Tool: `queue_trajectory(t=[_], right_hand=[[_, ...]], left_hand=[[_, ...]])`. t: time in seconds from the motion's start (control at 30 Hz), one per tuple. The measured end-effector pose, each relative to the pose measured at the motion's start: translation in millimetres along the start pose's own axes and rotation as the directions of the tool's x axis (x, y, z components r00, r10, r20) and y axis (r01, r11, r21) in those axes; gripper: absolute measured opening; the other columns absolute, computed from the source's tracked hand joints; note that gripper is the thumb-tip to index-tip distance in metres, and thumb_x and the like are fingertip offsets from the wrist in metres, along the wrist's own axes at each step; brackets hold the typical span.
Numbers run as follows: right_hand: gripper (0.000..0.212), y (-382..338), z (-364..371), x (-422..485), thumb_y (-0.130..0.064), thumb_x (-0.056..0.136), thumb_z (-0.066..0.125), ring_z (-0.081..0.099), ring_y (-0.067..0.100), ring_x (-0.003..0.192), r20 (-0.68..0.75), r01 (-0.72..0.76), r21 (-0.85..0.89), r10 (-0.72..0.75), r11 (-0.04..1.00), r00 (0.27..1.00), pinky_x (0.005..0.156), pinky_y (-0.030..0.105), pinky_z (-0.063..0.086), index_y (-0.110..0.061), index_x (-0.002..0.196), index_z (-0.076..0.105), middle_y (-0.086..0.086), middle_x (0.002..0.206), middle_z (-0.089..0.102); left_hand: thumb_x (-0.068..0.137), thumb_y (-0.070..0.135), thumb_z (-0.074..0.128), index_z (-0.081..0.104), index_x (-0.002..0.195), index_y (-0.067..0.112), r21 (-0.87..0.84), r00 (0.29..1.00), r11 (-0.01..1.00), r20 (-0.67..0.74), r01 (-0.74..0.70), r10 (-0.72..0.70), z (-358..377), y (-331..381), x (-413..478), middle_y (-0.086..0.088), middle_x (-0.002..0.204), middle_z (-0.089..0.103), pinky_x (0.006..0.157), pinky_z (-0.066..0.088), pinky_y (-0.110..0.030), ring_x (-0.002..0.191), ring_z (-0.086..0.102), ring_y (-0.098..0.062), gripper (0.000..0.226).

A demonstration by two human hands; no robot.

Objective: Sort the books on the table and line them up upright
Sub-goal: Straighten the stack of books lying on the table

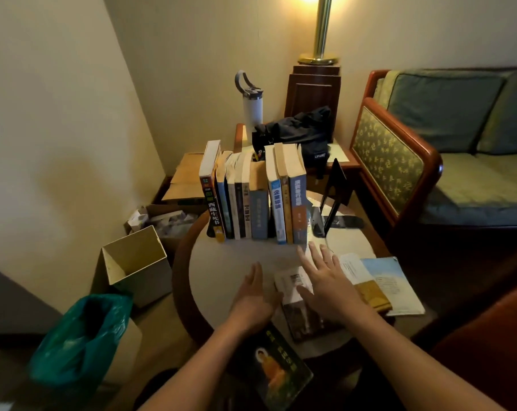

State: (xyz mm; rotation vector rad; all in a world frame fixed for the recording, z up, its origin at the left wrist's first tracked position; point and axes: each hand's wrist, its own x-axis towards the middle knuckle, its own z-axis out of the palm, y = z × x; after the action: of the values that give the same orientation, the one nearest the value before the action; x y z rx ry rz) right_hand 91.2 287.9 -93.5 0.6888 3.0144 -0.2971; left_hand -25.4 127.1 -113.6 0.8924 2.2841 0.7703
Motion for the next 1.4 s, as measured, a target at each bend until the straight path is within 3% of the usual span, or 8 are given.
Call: queue_trajectory(t=[0.2, 0.4, 0.63, 0.83, 1.03, 1.17, 1.3, 1.4], right_hand=[[0.083, 54, 13, -33, -0.065, 0.096, 0.041, -0.009, 0.034, 0.153, 0.087, -0.268, 0.071, 0.262, 0.961, 0.961, 0.122, 0.054, 0.001, -0.032, 0.16, -0.001, 0.006, 0.168, -0.007], [0.083, 74, 12, -42, -0.074, 0.09, 0.042, 0.006, 0.04, 0.152, 0.157, -0.375, 0.164, 0.351, 0.912, 0.923, 0.118, 0.056, 0.024, -0.043, 0.158, 0.006, 0.003, 0.168, -0.01], [0.075, 71, 14, -41, -0.075, 0.091, 0.039, 0.021, 0.038, 0.146, 0.136, -0.362, 0.15, 0.344, 0.92, 0.929, 0.11, 0.051, 0.037, -0.052, 0.155, 0.007, 0.003, 0.167, -0.014], [0.082, 74, 17, -35, -0.075, 0.085, 0.052, 0.03, 0.04, 0.143, 0.079, -0.382, 0.236, 0.374, 0.894, 0.924, 0.108, 0.05, 0.041, -0.051, 0.154, 0.016, 0.002, 0.168, -0.004], [0.088, 72, 23, -31, -0.077, 0.082, 0.053, 0.031, 0.038, 0.143, 0.033, -0.384, 0.28, 0.391, 0.88, 0.92, 0.108, 0.05, 0.041, -0.047, 0.156, 0.015, 0.001, 0.168, 0.001], [0.09, 73, 24, -30, -0.077, 0.082, 0.055, 0.032, 0.038, 0.143, 0.03, -0.391, 0.301, 0.401, 0.87, 0.915, 0.108, 0.05, 0.041, -0.046, 0.157, 0.014, 0.0, 0.168, 0.002], [0.091, 72, 27, -27, -0.076, 0.081, 0.056, 0.033, 0.037, 0.142, 0.01, -0.401, 0.317, 0.42, 0.859, 0.908, 0.107, 0.05, 0.042, -0.046, 0.156, 0.014, 0.001, 0.168, 0.003], [0.091, 72, 28, -27, -0.076, 0.081, 0.057, 0.033, 0.038, 0.142, 0.005, -0.4, 0.329, 0.422, 0.855, 0.906, 0.107, 0.051, 0.041, -0.046, 0.156, 0.015, 0.001, 0.168, 0.004]], left_hand=[[0.089, 0.05, 0.065, -0.001, 0.156, 0.037, 0.017, 0.994, 0.995, 0.054, -0.099, 0.098, 40, 19, -12, 0.003, 0.164, 0.016, 0.109, 0.039, -0.026, 0.137, 0.044, -0.019, 0.096], [0.085, 0.006, 0.065, 0.068, 0.112, 0.004, -0.584, 0.948, 0.759, 0.058, 0.287, -0.314, 56, 51, -3, -0.001, 0.093, 0.07, 0.073, 0.056, -0.029, 0.081, 0.067, -0.013, 0.027], [0.08, 0.016, 0.07, 0.012, 0.156, 0.034, -0.424, 0.987, 0.894, -0.004, 0.145, -0.162, 67, 48, -13, 0.009, 0.138, 0.047, 0.099, 0.053, -0.037, 0.115, 0.057, -0.014, 0.097], [0.087, 0.008, 0.065, 0.048, 0.135, 0.02, -0.578, 0.967, 0.781, 0.064, 0.236, -0.245, 66, 46, 3, 0.006, 0.114, 0.064, 0.061, 0.049, -0.01, 0.094, 0.062, -0.005, 0.052], [0.078, 0.035, 0.072, 0.042, 0.136, 0.028, -0.488, 0.947, 0.849, -0.124, 0.203, -0.298, 72, 55, 6, 0.004, 0.124, 0.059, 0.099, 0.052, -0.04, 0.111, 0.059, -0.016, 0.065], [0.06, 0.069, 0.059, 0.055, 0.129, 0.031, -0.454, 0.894, 0.821, -0.107, 0.346, -0.436, 83, 48, 28, 0.009, 0.113, 0.068, 0.088, 0.058, -0.041, 0.096, 0.067, -0.013, 0.078], [0.083, 0.03, 0.065, 0.055, 0.121, 0.025, -0.578, 0.891, 0.755, -0.103, 0.308, -0.443, 61, 68, 16, 0.004, 0.11, 0.068, 0.067, 0.05, -0.023, 0.084, 0.063, -0.009, 0.039], [0.081, 0.003, 0.059, 0.027, 0.152, 0.019, -0.77, 0.87, 0.575, -0.052, 0.277, -0.49, 50, 57, 25, 0.0, 0.117, 0.061, 0.088, 0.054, -0.039, 0.098, 0.061, -0.019, 0.08]])
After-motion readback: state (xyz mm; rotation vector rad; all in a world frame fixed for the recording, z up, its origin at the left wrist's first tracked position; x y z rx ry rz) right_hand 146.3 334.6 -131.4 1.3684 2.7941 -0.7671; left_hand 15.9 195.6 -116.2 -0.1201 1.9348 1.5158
